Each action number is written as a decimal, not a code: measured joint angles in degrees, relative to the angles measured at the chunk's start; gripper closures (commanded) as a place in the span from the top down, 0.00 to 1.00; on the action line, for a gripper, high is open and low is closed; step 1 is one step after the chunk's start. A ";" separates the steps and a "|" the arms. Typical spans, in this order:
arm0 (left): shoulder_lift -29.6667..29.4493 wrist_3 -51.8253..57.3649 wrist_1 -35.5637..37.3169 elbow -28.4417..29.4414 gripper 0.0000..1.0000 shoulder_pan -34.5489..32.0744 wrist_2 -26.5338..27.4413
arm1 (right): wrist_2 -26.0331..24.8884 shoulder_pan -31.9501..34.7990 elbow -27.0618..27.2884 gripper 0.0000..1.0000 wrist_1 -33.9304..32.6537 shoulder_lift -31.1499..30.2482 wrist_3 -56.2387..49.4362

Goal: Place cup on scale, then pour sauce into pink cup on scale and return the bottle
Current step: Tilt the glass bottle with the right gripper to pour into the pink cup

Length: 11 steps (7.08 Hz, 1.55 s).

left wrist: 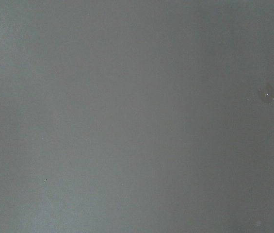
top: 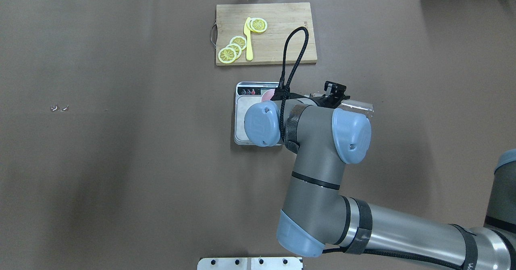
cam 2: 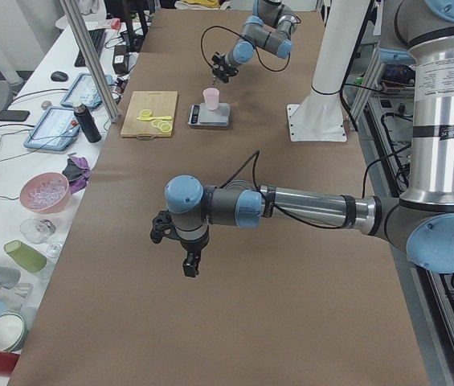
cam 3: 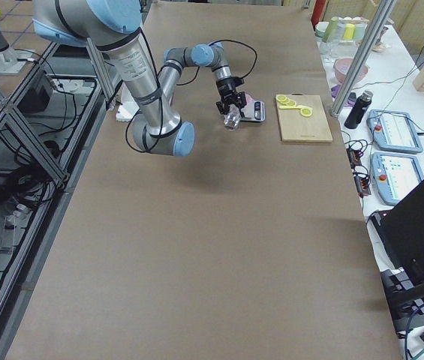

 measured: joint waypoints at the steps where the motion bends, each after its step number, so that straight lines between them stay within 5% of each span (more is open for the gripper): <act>1: -0.02 0.04 0.00 -0.05 0.99 -0.17 0.00 | -0.01 -0.07 -0.03 0.35 -0.93 0.35 0.02; 11: 0.27 0.06 -0.03 -0.71 0.99 -1.39 0.00 | -0.32 -1.49 -0.46 0.35 -7.30 3.21 0.54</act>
